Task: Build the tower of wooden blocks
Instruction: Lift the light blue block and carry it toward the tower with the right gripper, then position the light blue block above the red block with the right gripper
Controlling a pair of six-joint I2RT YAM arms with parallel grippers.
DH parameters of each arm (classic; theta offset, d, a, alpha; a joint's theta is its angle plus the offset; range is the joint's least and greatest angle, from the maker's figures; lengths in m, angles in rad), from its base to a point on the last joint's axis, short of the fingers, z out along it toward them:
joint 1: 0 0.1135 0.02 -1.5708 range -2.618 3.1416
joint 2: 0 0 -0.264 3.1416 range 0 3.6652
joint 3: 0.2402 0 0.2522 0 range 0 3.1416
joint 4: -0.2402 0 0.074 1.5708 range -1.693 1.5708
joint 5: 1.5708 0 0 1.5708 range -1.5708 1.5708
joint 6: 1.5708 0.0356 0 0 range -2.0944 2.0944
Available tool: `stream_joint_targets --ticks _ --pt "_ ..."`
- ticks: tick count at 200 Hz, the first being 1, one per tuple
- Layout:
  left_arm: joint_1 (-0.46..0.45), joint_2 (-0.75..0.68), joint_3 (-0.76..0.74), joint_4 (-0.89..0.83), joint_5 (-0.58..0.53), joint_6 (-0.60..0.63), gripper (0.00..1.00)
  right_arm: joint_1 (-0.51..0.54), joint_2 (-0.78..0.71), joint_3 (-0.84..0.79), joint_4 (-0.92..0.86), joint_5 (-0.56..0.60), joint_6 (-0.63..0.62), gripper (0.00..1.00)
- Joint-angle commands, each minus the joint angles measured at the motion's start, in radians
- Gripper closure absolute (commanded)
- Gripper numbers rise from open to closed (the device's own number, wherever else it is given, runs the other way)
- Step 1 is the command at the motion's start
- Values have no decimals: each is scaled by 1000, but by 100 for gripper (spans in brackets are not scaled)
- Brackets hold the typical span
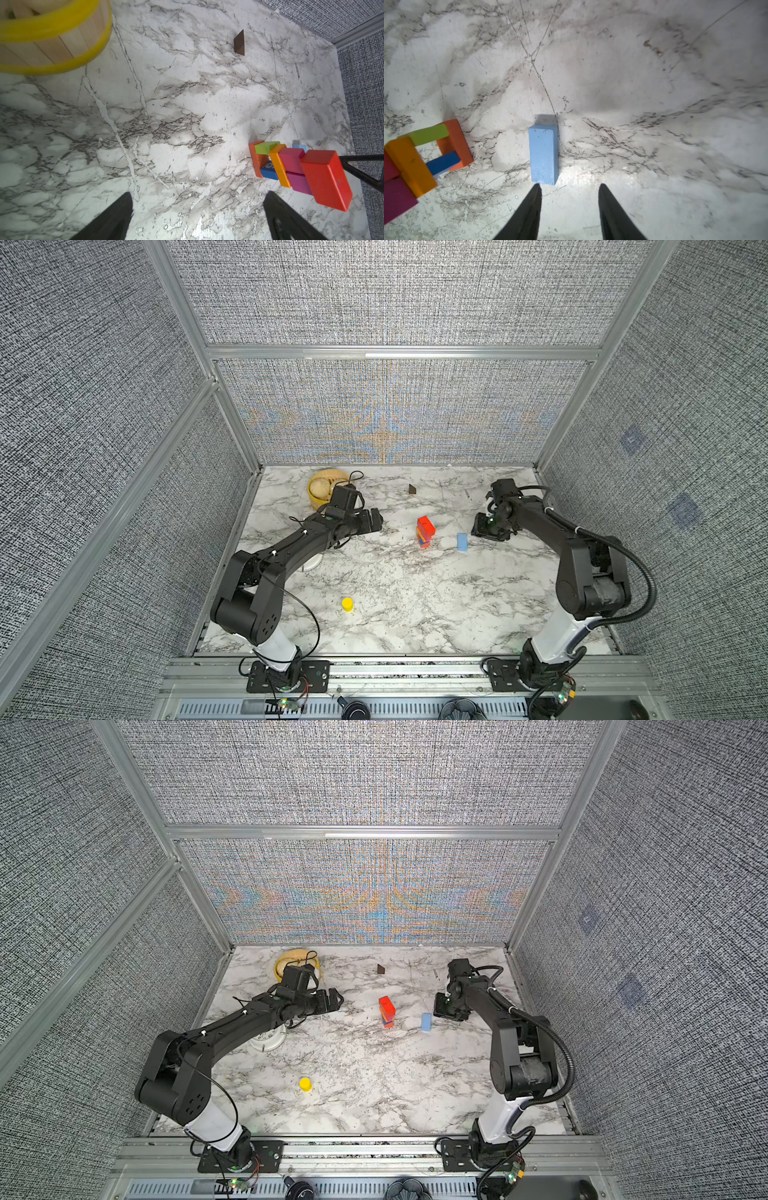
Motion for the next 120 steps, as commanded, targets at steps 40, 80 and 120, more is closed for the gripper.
stream_joint_targets --ticks 40,80,120 --pt "1 -2 36 -54 -57 39 1 101 46 99 -117 107 -22 43" --pt "1 8 32 -35 -69 39 1 145 104 130 -115 138 -21 42" --pt "1 18 4 24 -73 24 1 155 151 138 -100 120 -20 43"
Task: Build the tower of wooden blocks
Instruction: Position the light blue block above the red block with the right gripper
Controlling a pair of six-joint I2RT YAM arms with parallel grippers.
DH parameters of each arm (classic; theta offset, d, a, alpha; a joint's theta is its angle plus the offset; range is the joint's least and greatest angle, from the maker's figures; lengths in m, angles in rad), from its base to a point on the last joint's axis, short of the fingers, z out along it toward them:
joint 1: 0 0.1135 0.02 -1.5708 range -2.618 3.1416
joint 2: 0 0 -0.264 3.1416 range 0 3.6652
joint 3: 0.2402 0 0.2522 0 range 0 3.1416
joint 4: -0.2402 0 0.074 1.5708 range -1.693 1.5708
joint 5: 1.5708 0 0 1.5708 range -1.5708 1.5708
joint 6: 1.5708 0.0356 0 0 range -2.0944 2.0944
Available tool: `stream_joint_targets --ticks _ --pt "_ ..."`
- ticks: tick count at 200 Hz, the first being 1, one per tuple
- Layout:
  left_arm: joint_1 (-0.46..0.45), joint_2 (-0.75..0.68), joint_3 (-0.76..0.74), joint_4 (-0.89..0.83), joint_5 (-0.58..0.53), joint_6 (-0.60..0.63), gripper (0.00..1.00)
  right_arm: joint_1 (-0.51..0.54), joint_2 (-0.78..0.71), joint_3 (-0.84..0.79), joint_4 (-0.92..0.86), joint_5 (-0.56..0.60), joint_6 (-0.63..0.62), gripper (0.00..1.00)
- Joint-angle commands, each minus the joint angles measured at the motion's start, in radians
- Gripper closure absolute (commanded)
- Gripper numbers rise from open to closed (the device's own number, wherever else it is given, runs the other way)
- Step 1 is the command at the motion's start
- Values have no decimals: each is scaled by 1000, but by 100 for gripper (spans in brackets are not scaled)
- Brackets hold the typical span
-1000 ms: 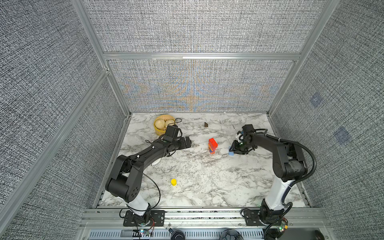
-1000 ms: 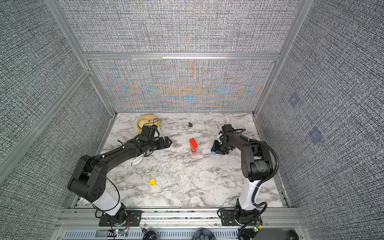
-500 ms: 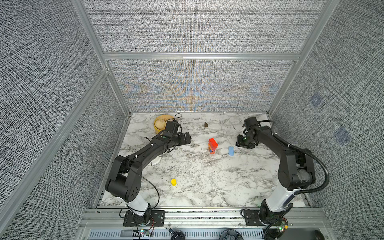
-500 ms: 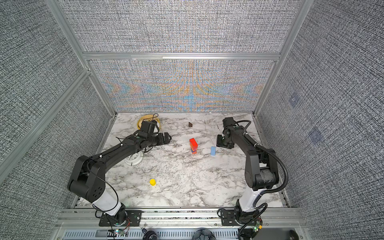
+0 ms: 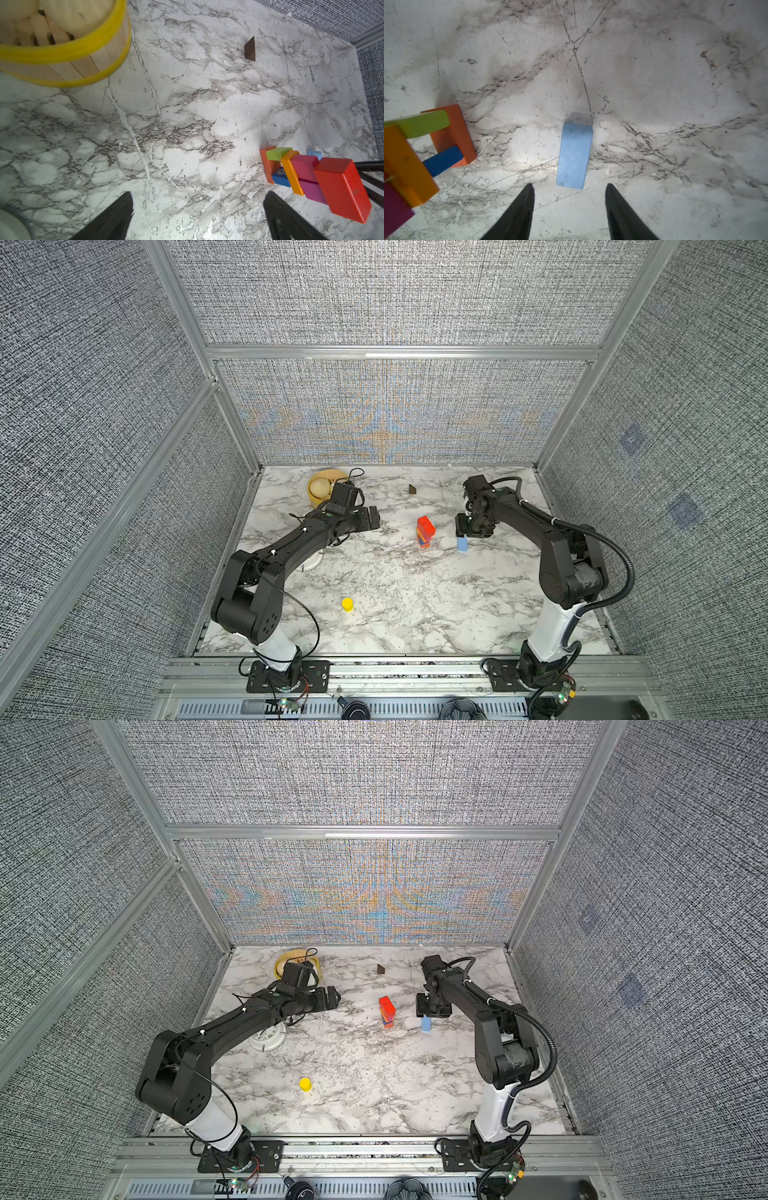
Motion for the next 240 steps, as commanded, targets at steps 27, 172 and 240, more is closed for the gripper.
stream_joint_targets --ticks 27,172,240 --pt "1 33 -4 59 -13 -3 1 9 43 8 1 8 -4 45" --pt "1 73 -12 93 -1 -12 1 23 118 22 -9 -3 -16 60" --pt "3 70 -12 84 2 -9 1 23 99 30 -34 3 -30 70"
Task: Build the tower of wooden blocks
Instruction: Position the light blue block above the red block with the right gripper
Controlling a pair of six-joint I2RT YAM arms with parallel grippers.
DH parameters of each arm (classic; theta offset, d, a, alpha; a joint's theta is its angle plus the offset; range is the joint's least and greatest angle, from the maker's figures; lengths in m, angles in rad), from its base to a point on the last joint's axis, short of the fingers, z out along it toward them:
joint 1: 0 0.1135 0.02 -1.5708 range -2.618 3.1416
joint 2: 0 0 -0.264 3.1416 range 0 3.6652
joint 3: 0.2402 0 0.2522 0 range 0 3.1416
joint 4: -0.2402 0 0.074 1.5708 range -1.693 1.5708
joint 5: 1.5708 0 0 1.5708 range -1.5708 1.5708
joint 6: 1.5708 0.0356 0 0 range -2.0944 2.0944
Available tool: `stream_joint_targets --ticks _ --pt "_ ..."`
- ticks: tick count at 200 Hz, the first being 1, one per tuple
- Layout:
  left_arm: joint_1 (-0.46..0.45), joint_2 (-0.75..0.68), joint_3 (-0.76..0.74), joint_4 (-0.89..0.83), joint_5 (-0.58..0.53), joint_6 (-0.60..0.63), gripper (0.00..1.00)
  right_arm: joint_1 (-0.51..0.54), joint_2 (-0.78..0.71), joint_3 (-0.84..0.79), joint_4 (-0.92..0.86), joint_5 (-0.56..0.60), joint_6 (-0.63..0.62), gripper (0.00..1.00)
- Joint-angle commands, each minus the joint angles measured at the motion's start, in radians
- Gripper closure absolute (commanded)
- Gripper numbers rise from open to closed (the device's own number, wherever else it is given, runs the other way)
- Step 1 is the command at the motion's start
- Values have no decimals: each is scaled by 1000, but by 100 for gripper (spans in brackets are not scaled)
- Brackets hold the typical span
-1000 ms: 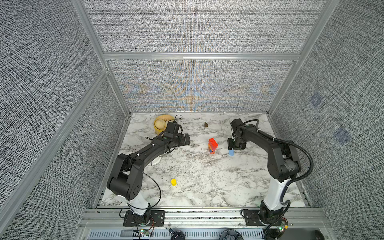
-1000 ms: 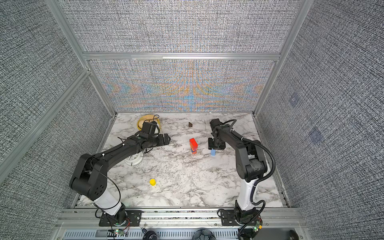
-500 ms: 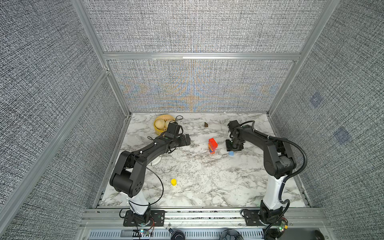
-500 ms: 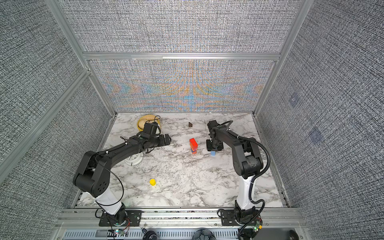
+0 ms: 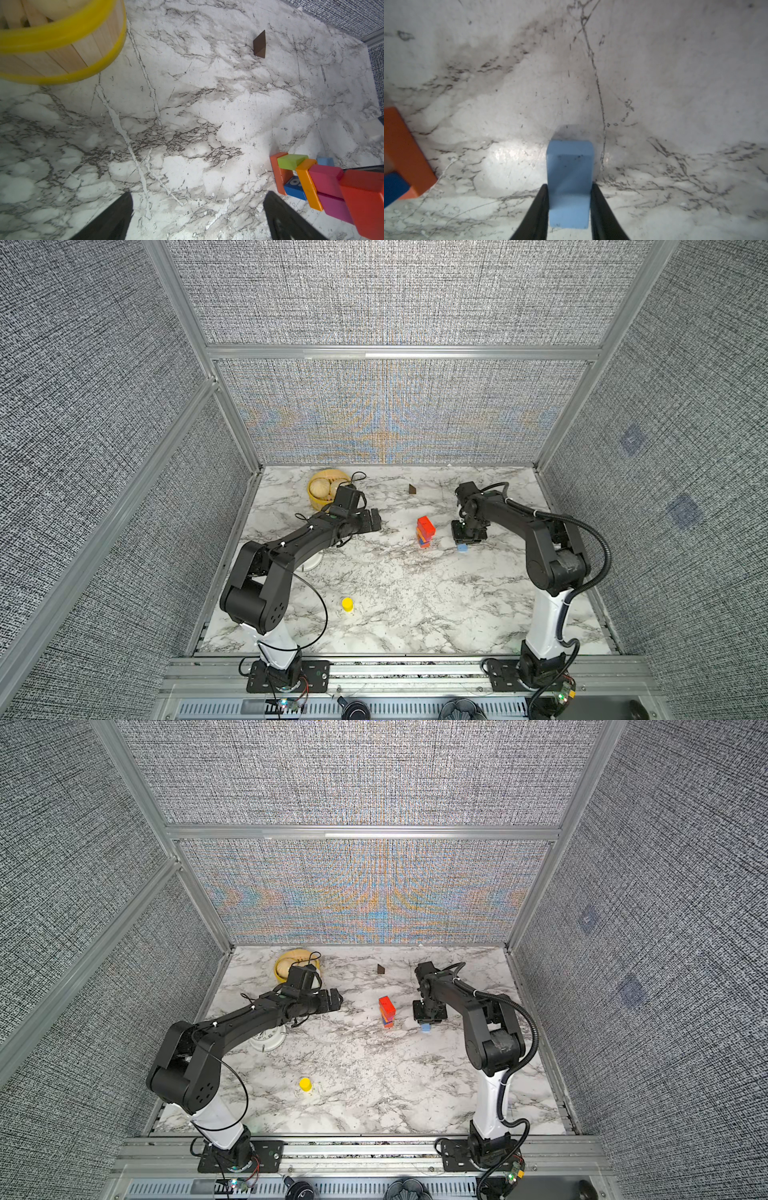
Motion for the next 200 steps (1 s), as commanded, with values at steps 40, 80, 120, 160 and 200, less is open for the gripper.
stream_joint_targets --ticks 40,80,120,160,200 --pt "2 -18 -1 -2 5 2 1 1 -58 33 -85 3 -26 71" --pt "2 -53 -9 -19 10 7 1 1 -122 70 -155 -2 -53 72" --pt "2 -86 -11 -46 28 12 1 17 -163 164 -251 -36 -113 72" --pt "2 -127 -37 -50 33 9 1 66 -142 315 -387 -35 -174 73" --pt "2 -141 -57 -41 36 5 1 125 -94 461 -490 -41 -191 74"
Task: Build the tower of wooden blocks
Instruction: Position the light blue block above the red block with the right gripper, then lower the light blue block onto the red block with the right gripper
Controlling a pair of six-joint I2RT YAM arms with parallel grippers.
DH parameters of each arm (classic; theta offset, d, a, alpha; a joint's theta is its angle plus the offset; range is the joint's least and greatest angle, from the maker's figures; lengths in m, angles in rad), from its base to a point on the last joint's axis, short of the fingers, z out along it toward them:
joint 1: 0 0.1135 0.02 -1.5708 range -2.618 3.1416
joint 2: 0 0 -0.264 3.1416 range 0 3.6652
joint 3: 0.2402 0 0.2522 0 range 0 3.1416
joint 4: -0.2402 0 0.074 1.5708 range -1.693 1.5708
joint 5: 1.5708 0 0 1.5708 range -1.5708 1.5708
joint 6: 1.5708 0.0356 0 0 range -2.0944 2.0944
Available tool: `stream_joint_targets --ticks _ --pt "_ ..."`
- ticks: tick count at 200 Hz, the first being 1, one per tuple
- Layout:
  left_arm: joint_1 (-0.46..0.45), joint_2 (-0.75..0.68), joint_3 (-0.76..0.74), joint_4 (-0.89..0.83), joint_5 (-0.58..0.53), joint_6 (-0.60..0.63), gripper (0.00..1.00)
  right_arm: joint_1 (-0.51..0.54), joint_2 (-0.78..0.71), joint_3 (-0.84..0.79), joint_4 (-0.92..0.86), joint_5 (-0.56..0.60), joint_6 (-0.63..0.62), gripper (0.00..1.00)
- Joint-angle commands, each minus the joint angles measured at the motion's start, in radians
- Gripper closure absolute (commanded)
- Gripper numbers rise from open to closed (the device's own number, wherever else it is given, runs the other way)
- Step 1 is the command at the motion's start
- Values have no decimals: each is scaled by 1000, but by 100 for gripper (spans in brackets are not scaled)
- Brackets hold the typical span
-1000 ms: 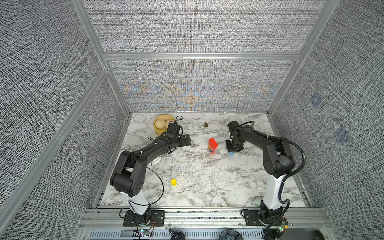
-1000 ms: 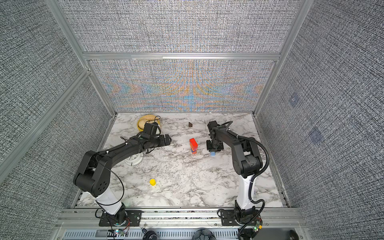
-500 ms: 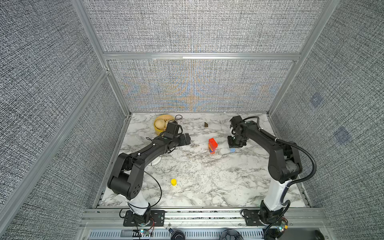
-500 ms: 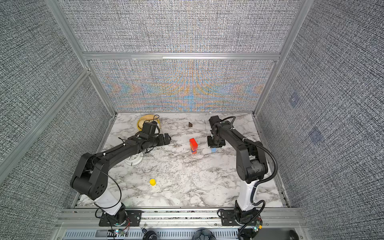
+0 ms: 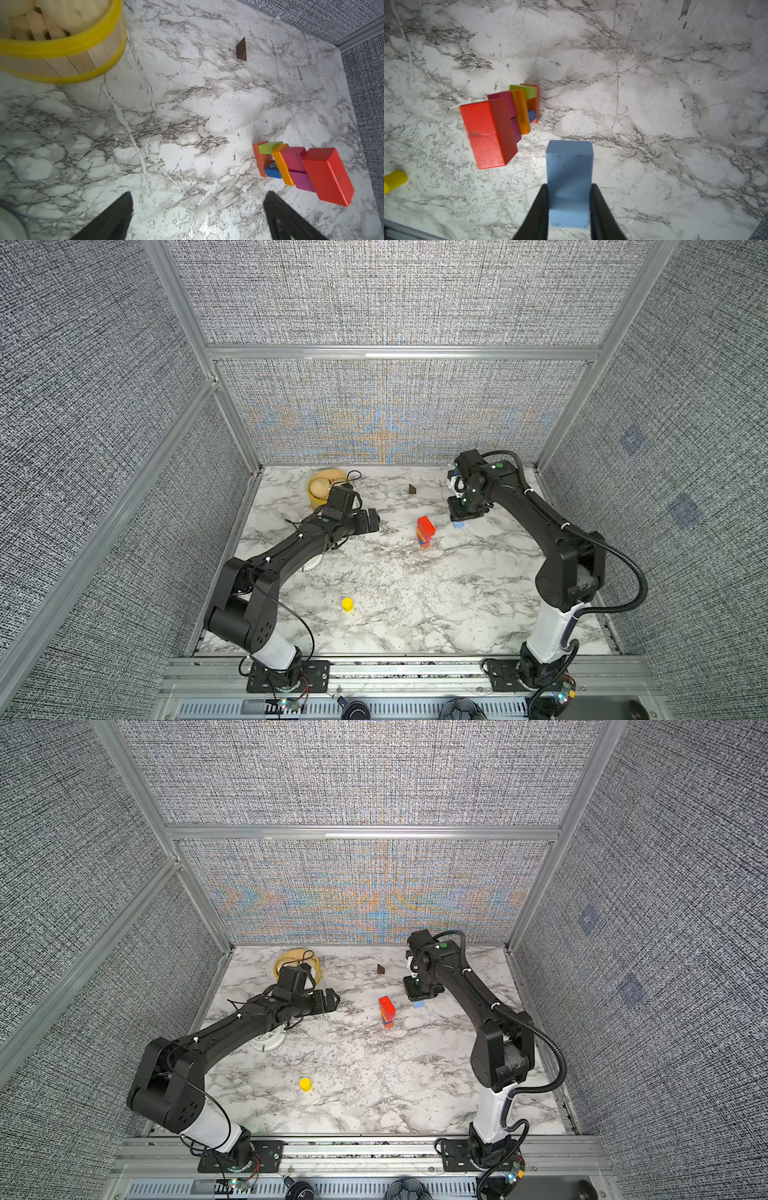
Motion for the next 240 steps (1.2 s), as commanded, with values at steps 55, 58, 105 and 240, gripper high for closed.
stream_joint_targets --ticks 55,58,105,240 --pt "2 3 -35 39 19 -6 1 94 100 214 -201 -15 -27 74" --pt "2 4 -34 38 17 -6 1 97 103 220 -204 -16 -26 74" --pt "2 30 -29 61 23 -17 1 135 165 300 -246 -17 -25 74" --pt "2 105 1 92 38 -20 1 164 282 391 -270 -21 -13 74"
